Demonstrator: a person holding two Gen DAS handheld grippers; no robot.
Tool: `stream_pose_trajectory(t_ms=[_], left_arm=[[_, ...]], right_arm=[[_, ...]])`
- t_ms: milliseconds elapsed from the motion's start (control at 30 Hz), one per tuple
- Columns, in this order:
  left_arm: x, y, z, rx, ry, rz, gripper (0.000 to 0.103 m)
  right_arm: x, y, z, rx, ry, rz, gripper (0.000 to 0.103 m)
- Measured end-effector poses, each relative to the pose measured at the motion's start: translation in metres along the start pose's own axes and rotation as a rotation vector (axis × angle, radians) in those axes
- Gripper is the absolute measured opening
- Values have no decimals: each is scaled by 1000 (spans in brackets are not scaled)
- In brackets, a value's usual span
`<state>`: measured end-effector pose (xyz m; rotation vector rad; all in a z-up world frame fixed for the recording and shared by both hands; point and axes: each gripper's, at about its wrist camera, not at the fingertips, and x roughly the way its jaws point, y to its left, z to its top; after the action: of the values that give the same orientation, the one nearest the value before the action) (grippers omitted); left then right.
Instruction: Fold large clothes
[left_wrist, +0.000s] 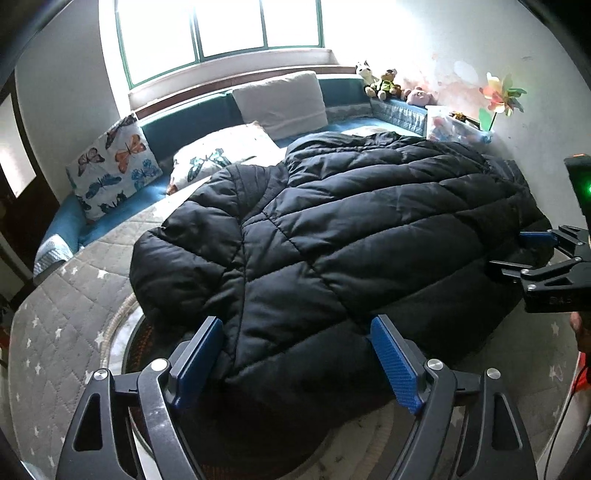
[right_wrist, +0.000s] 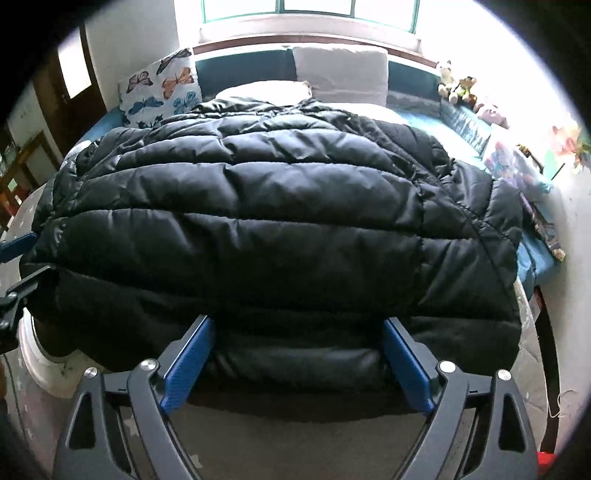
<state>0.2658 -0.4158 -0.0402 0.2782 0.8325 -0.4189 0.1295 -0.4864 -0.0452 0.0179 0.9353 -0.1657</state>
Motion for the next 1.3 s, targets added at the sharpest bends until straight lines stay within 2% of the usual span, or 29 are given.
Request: stream_pose_trajectory(t_ms=[100, 233, 900, 1300], left_arm=[[-11, -4, -6, 6, -9, -11, 88], [-25, -9, -15, -8, -13, -24, 88], [-104, -24, -69, -70, -68, 58, 88], [-138, -18, -98, -119, -99, 46, 88]], right_arm=[[-7, 3, -6, 10, -23, -25, 98], [-15, 3, -11, 42, -45, -9, 98], [-69, 28, -48, 31, -154, -34, 98], [-98, 49, -68, 40, -228, -69, 98]])
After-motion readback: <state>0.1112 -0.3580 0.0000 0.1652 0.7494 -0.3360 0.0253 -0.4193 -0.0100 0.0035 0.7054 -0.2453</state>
